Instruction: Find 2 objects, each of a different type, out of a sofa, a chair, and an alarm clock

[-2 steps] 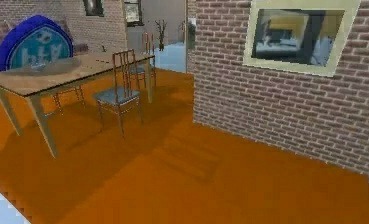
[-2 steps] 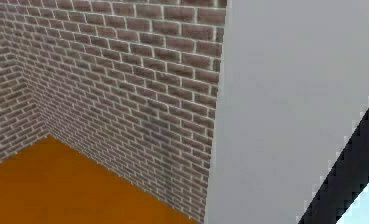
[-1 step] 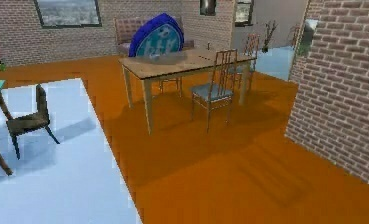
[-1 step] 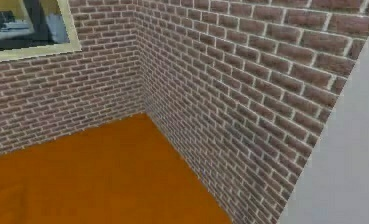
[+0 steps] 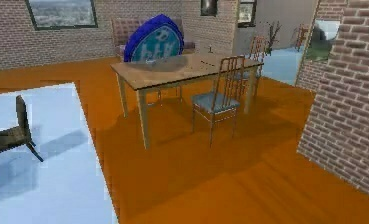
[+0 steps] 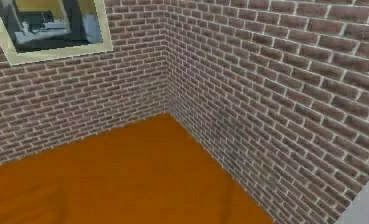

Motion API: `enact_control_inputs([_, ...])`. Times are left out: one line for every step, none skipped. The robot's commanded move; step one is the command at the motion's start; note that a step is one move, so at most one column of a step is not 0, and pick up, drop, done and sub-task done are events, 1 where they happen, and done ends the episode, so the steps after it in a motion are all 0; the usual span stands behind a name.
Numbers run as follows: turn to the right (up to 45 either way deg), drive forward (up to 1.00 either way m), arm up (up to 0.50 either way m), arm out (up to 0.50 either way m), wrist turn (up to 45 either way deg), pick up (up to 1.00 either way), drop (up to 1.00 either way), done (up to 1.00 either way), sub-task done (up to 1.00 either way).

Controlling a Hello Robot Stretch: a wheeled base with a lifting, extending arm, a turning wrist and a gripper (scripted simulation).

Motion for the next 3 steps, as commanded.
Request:
enact_control_inputs([-30.0,0.0,0.0,0.0,0.0,0.0,0.0,0.0,0.0])
enact_control_inputs([0.0,1.0,0.0,0.0,0.0,0.0,0.0,0.0,0.0])
enact_control_inputs([3.0,0.0,0.0,0.0,0.0,0.0,0.0,0.0,0.0])
